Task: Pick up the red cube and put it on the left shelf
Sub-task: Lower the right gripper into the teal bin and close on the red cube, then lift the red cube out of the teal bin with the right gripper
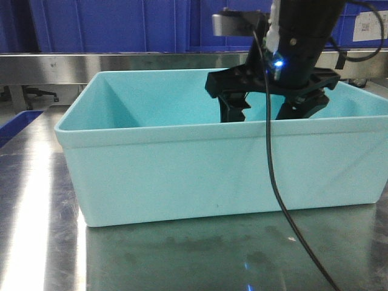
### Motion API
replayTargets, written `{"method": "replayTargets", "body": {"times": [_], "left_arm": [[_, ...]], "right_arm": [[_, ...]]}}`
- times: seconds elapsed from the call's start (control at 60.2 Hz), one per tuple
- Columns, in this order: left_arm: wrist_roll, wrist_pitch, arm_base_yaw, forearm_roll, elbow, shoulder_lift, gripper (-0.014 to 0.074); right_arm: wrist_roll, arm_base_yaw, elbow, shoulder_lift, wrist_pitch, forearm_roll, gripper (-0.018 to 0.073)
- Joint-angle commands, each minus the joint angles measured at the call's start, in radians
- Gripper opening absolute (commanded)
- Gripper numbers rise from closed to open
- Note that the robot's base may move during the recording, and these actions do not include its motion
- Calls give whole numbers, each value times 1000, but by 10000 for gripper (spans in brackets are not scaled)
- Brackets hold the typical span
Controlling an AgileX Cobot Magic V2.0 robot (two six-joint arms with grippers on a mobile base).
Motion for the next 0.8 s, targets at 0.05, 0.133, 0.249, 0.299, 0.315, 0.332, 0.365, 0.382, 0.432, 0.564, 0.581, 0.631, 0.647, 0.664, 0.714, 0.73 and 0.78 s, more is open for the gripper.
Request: {"method": "replayTargets", "body": {"times": [0.05, 0.133, 0.249, 0.299, 0.315, 0.332, 0.365, 0.382, 0.432, 0.564, 0.581, 0.631, 0.647, 0.664, 0.714, 0.73, 0.78], "left_arm": [[-1, -87, -1, -7, 23, -17, 102], [-1, -87, -1, -7, 23, -17, 102], [-1, -87, -1, -7, 23, -17, 102], [-1, -87, -1, -7, 23, -17, 102], [-1, -87, -1, -7, 23, -17, 102], [-1, -87, -1, -7, 23, -17, 102], [-1, -87, -1, -7, 23, -17, 102], [-1, -87, -1, -7, 23, -17, 102], [-1, -87, -1, -7, 23, -17, 102], [-1, -87, -1, -7, 23, -17, 102], [-1, -87, -1, -7, 23, -17, 102], [-1, -87, -1, -7, 23, -17, 102], [-1, -87, -1, -7, 23, -17, 102], [-1, -87, -1, -7, 23, -17, 102], [-1, -87, -1, -7, 23, -17, 102], [-1, -87, -1, -7, 23, -17, 102], [-1, -87, -1, -7, 23, -17, 102]], "right_arm": [[0, -3, -36, -16, -85, -14, 622], [0, -3, -36, -6, -99, -16, 603], [0, -3, -36, 4, -105, -16, 467], [0, -3, -36, 5, -101, -16, 384], [0, -3, -36, 5, -100, -16, 362], [0, -3, -36, 5, -100, -16, 341], [0, -3, -36, 5, -99, -16, 305], [0, -3, -36, 4, -98, -16, 283], [0, -3, -36, 2, -95, -16, 250], [0, -3, -52, -7, -67, -16, 241], [0, -3, -57, -11, -60, -16, 241], [0, -3, -73, -20, -40, -16, 241], [0, -3, -77, -25, -37, -16, 241], [0, -3, -82, -30, -34, -16, 241], [0, -3, -92, -54, -25, -16, 241], [0, -3, -96, -67, -22, -16, 241], [0, -3, -98, -99, -24, -16, 241]]}}
